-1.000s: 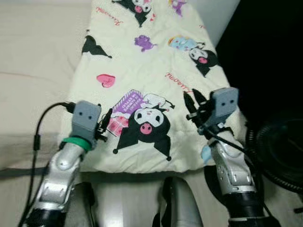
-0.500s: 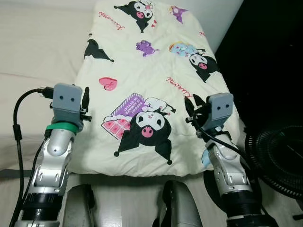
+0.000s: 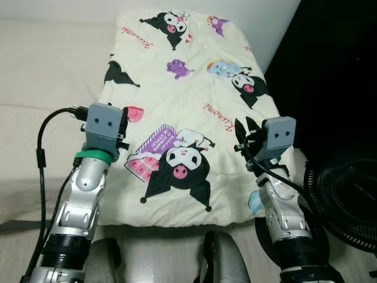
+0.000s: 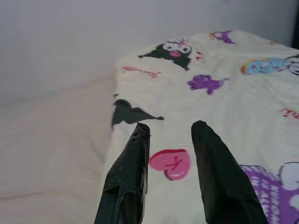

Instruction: Clean up the room

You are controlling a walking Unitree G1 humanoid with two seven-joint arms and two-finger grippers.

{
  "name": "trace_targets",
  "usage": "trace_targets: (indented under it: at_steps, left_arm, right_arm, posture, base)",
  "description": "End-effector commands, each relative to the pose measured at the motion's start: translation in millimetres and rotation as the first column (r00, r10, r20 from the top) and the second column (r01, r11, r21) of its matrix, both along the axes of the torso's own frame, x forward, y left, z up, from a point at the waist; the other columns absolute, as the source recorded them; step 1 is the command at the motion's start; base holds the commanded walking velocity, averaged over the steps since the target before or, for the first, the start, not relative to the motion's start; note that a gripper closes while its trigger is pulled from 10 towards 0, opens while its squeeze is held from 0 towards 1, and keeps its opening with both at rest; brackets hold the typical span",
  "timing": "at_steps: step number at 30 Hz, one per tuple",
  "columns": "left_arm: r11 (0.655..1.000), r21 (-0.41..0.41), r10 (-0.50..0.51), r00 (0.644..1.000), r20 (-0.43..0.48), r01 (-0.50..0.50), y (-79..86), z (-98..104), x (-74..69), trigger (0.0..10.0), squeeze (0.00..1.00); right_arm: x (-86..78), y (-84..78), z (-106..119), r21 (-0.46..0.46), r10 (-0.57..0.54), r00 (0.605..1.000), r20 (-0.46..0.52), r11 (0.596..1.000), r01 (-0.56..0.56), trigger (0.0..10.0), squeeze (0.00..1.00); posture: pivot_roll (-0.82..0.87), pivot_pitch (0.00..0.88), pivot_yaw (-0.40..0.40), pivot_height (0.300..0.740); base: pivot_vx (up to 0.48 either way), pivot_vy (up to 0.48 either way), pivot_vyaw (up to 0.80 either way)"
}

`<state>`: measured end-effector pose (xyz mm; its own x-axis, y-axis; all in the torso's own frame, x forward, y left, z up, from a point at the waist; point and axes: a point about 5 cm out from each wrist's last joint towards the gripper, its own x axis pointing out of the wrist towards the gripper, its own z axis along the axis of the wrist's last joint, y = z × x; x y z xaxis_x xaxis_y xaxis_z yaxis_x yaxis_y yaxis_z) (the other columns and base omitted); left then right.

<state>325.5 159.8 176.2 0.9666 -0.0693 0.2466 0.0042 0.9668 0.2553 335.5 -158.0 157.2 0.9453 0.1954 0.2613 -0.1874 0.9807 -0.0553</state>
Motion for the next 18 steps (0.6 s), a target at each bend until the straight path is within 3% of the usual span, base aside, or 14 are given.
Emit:
trace_targets:
  at_steps: [1,7,18]
  left_arm:
    - [1.000,0.003,-0.024,1.000,-0.020,0.024,-7.1,-4.2,-3.2,10.0,0.00]
    - [0.998,0.004,-0.058,0.998,-0.016,0.058,-16.2,-3.4,-3.2,10.0,0.00]
    - [0.998,-0.005,-0.064,0.998,0.014,0.064,-18.5,7.1,3.8,10.0,0.00]
  right_arm:
    - [1.9,-1.2,1.7,0.002,-0.002,1.000,0.009,1.000,0.002,10.0,0.00]
    - [3.7,-3.9,4.0,0.001,-0.014,1.000,0.016,1.000,0.014,10.0,0.00]
    - [6.1,-15.1,8.3,-0.021,-0.025,0.999,0.023,0.999,0.025,10.0,0.00]
  posture:
    - [0.07,0.021,-0.045,0.637]
    - [0.06,0.024,-0.041,0.662]
    - [0.06,0.008,-0.060,0.707]
  base:
    - [0.000,0.000,0.00]
    - [0.000,0.000,0.00]
    - [0.000,0.000,0.00]
